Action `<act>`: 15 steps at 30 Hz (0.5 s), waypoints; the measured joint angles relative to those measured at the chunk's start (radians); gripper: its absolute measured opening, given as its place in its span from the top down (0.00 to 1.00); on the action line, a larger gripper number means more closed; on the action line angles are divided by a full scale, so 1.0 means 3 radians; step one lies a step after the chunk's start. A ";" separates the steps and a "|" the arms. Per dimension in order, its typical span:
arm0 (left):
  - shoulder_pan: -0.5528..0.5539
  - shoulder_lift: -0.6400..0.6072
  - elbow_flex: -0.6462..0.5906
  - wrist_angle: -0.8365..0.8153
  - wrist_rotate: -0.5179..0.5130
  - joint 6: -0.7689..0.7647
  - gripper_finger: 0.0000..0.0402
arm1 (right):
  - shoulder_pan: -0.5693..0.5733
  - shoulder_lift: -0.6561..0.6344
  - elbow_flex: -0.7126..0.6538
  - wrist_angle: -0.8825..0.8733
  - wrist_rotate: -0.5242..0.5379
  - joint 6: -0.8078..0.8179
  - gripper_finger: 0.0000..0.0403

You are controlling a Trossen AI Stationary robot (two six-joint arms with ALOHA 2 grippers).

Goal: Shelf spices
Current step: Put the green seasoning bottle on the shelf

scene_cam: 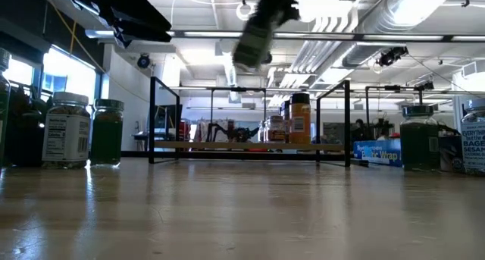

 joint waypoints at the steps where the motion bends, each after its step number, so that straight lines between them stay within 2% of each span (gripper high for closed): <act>1: 0.0000 -0.0023 0.0000 -0.0024 -0.0003 -0.0018 0.64 | -0.0126 0.0147 0.0218 -0.0029 -0.0002 -0.0208 0.55; 5: 0.0000 -0.0071 0.0000 -0.0086 -0.0005 -0.0027 0.64 | -0.0649 0.0747 0.1054 -0.0229 -0.0250 -0.0824 0.55; 9: 0.0000 -0.0072 0.0000 -0.0145 -0.0006 -0.0028 0.64 | -0.1123 0.1319 0.1695 -0.0563 -0.0506 -0.1286 0.55; 15: 0.0000 -0.0072 0.0000 -0.0182 -0.0008 -0.0029 0.64 | -0.1686 0.1504 0.1321 -0.0298 -0.0668 -0.1631 0.55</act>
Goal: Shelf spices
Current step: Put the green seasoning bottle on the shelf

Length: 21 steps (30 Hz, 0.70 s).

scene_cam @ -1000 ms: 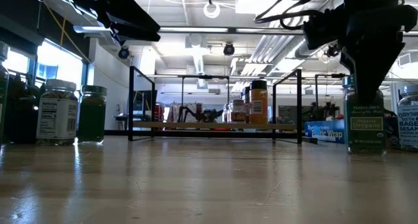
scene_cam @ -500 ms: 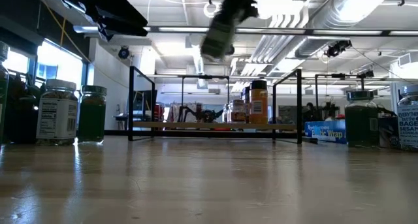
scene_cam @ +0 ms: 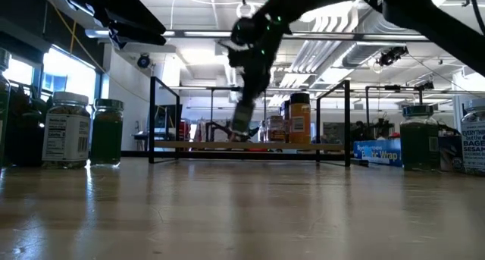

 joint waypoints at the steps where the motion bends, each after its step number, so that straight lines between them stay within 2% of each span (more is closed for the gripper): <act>1: -0.0001 0.0000 0.0000 -0.0002 -0.0001 -0.0001 0.64 | -0.0066 0.0031 -0.0016 -0.0026 -0.0014 0.0003 0.55; 5: -0.0001 0.0001 0.0000 0.0004 -0.0016 -0.0001 0.64 | -0.0225 0.0110 -0.0031 0.0006 -0.0120 -0.0026 0.55; 13: 0.0004 0.0001 0.0000 0.0005 -0.0063 -0.0020 0.64 | -0.0238 0.0151 -0.0023 0.0153 -0.0143 -0.0185 0.54; 18: 0.0004 0.0001 0.0000 0.0005 -0.0078 -0.0025 0.64 | -0.0194 0.0163 -0.0030 0.0231 -0.0088 -0.0344 0.38; 21: 0.0004 0.0001 0.0000 0.0004 -0.0079 -0.0028 0.64 | -0.0166 0.0165 -0.0031 0.0246 0.0018 -0.0379 0.34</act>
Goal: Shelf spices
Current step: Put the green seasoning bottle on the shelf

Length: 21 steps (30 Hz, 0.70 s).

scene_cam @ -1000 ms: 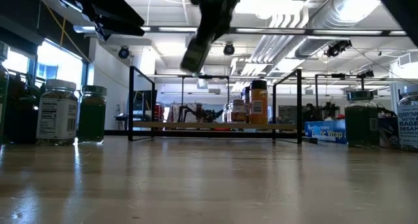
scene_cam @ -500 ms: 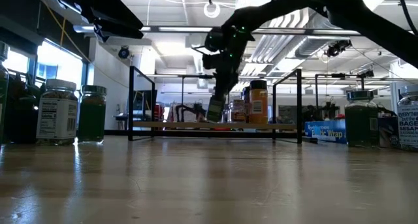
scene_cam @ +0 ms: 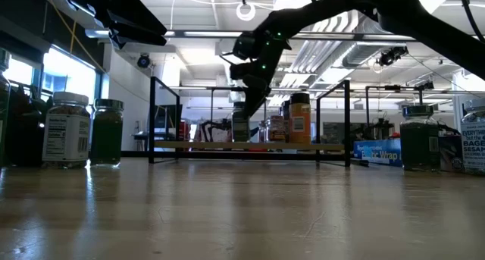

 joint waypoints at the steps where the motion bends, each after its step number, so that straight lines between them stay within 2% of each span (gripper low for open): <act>1: 0.0000 0.0000 0.0000 0.0001 -0.0001 0.0000 0.64 | 0.0003 0.0000 0.0000 0.0005 0.0022 -0.0001 0.33; 7: 0.0000 0.0000 0.0000 0.0001 -0.0004 -0.0022 0.64 | 0.0003 0.0000 0.0134 -0.0093 0.0035 0.0000 0.32; 11: 0.0001 0.0000 0.0000 0.0003 -0.0021 -0.0165 0.64 | 0.0006 0.0000 0.0391 -0.0414 0.0244 0.0001 0.32; 14: 0.0051 0.0030 0.0000 0.0091 -0.0214 -0.0280 0.64 | 0.0010 -0.0149 0.0305 -0.0505 0.0303 0.0044 0.32; 16: 0.0199 0.0089 0.0001 0.0244 -0.0252 -0.0274 0.64 | 0.0025 -0.0260 0.0280 -0.0624 0.0225 0.0131 0.32; 21: 0.0906 0.0440 0.0195 0.0415 0.0358 0.0066 0.68 | 0.0234 -0.0494 0.0277 -0.1077 -0.0197 0.0284 0.32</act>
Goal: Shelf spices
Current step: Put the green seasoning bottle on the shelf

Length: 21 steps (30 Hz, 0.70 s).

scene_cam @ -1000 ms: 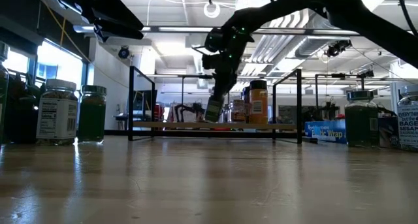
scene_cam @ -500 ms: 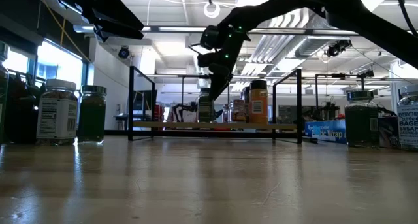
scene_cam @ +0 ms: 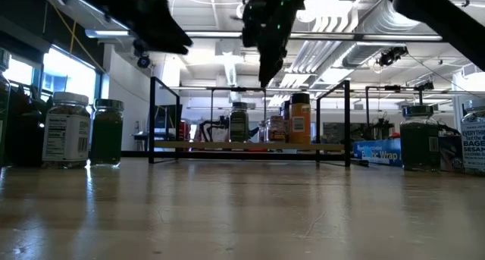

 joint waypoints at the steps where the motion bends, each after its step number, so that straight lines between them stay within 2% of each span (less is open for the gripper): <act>1: 0.0161 0.0101 0.0067 0.0012 0.0142 0.0085 0.70 | 0.0080 -0.0042 -0.0030 -0.0072 -0.0077 0.0013 0.32; 5: 0.0655 0.0553 0.0379 0.0042 0.0663 0.0379 0.76 | 0.0485 -0.0348 -0.0363 -0.0123 -0.0140 0.0129 0.32; 9: 0.0911 0.0981 0.0773 0.0013 0.0836 0.0678 0.82 | 0.0947 -0.0864 -0.1152 0.0281 0.0042 0.0397 0.32; 16: 0.1120 0.1632 0.1503 -0.0386 0.0765 0.1138 0.91 | 0.1704 -0.1850 -0.2703 0.1365 0.0891 0.1604 0.32; 21: 0.1297 0.2175 0.2042 -0.0992 0.0469 0.1253 0.97 | 0.2217 -0.2180 -0.3417 0.2070 0.1364 0.2379 0.32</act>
